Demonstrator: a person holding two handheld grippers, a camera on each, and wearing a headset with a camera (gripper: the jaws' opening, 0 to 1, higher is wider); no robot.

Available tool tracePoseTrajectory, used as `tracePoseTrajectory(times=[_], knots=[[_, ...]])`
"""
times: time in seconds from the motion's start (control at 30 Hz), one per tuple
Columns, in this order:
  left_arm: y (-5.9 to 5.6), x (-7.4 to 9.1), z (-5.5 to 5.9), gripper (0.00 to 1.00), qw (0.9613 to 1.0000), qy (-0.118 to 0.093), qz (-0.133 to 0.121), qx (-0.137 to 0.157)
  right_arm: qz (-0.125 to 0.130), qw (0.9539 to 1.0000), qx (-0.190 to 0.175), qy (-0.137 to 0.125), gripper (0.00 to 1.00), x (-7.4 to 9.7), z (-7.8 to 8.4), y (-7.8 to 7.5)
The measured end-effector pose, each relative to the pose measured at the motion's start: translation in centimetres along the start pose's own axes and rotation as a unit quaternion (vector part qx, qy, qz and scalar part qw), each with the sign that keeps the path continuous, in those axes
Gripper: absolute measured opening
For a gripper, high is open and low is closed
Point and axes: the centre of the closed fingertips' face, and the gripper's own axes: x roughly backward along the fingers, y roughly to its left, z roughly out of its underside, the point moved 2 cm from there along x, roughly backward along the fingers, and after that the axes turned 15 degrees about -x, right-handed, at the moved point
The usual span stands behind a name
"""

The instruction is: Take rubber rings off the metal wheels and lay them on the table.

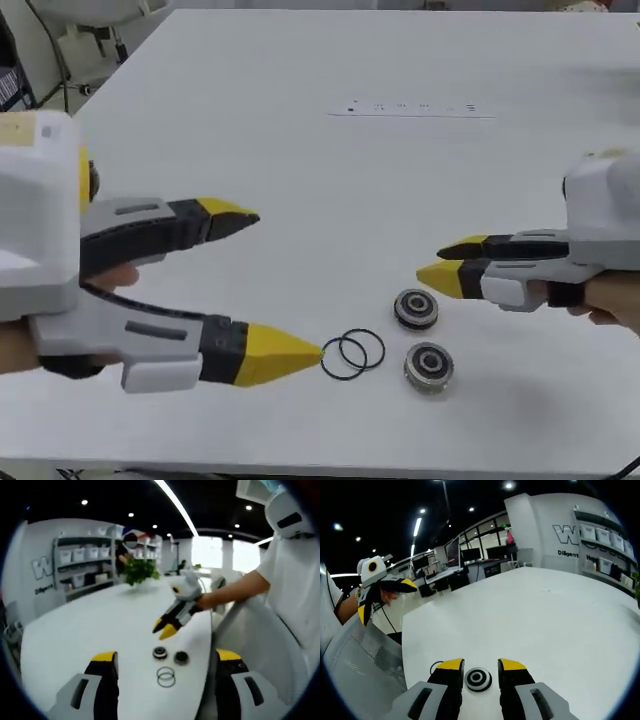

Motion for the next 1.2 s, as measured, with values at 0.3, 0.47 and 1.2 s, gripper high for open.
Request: tracePoseTrajectory(times=[0.3,0.47,1.2], knots=[[1.2,-3.1,-2.7,0.78,0.9982,-0.005,0.028,-0.053,0.016,0.9992,0.004,0.037,0.24,0.1,2.0,-1.4],[0.9,-5.1,-4.3,0.76,0.9946,-0.01,0.05,-0.091,0.018,0.9975,0.017,0.066,0.24,-0.2,3.3,-1.6],[3.1,-13.3,-1.5,0.55,0.9917,0.001,0.067,-0.11,0.003,0.9938,0.05,0.099,0.21,-1.0,4.9,-1.1]])
